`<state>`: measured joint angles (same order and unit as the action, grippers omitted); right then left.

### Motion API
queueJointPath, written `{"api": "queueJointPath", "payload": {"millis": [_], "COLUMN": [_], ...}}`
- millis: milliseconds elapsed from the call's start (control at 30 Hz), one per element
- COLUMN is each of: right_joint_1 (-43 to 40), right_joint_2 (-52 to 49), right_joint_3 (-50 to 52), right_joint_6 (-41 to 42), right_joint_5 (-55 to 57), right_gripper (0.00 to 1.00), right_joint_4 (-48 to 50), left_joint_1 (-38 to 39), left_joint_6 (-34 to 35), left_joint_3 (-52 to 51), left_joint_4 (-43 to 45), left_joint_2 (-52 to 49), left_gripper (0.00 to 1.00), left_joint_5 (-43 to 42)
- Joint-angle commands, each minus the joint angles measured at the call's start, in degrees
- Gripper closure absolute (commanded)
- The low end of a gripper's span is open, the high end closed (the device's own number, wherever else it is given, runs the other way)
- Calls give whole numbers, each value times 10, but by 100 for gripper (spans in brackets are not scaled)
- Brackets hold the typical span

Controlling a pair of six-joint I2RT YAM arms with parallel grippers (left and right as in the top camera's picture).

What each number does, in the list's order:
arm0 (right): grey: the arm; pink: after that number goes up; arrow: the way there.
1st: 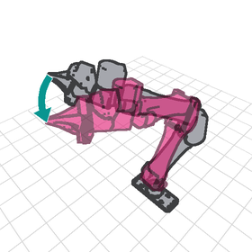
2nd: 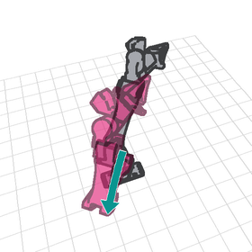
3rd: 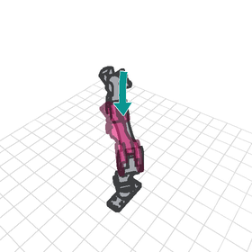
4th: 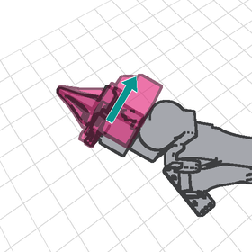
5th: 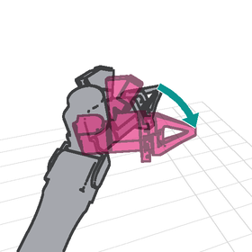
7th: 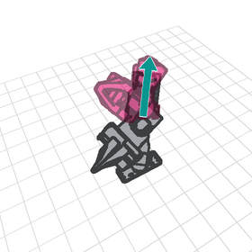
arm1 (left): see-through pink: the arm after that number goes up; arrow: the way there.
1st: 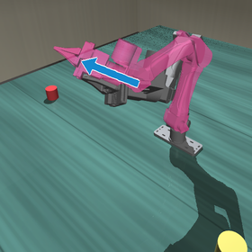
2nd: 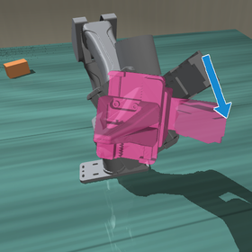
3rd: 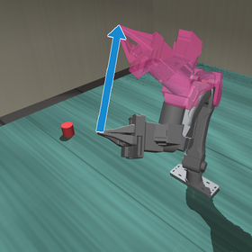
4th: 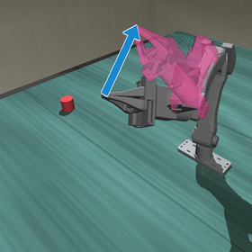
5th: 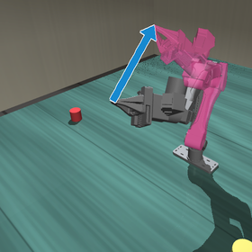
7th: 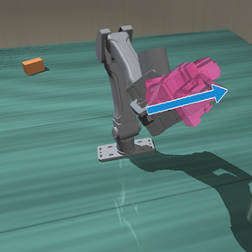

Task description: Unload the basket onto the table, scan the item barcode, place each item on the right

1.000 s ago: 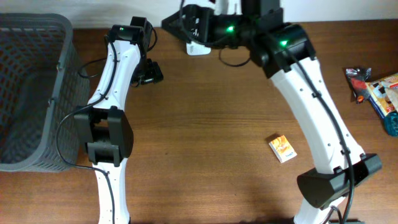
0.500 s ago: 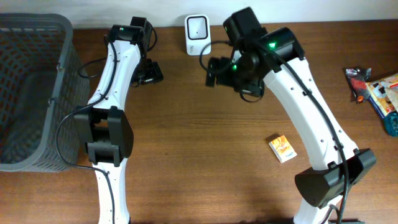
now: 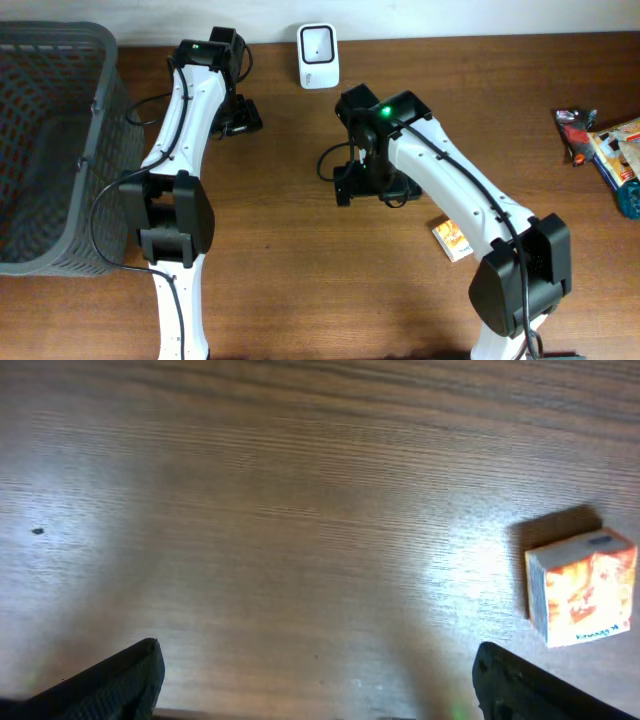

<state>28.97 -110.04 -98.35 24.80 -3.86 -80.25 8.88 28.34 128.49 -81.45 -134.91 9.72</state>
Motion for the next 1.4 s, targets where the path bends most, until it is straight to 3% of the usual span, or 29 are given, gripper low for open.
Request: {"api": "queueJointPath", "payload": {"millis": [0,100,233,333,433,567,600,767,967,1067,1200,1267,1367], "right_joint_1": [2,2,2,-32,-103,-144,-143,-142,-142,-142,-156,-163,-149], "right_joint_2": [0,0,0,0,0,0,0,0,0,0,1,1,0], "right_joint_3": [6,14,109,198,244,262,271,296,296,290,218,152,139], "right_joint_6": [32,18,4,170,176,-5,-17,-17,-21,-19,-24,-84,-170], "right_joint_5": [18,87,168,295,293,156,139,83,-75,-220,-181,-145,-122], "right_gripper": [1,1,1,1,1,7,13,33,34,34,33,33,33], "right_joint_4": [8,9,-3,0,18,86,96,139,228,334,270,184,139], "left_joint_1": [2,2,4,3,4,0,0,2,1,1,1,1,1], "left_joint_6": [5,5,5,5,5,5,5,5,5,5,5,5,5], "left_joint_3": [9,9,9,9,9,9,9,9,9,9,9,9,9], "left_joint_4": [-1,-1,-1,-1,-1,-1,-1,-1,-1,-1,-1,-1,-1], "left_joint_2": [-4,-4,-4,-4,-4,-4,-4,-4,-4,-4,-4,-4,-4], "left_gripper": [1,1,1,1,1,1,1,1,1,1,1,1,1], "left_joint_5": [6,6,6,6,6,6,6,6,6,6,6,6,6]}}
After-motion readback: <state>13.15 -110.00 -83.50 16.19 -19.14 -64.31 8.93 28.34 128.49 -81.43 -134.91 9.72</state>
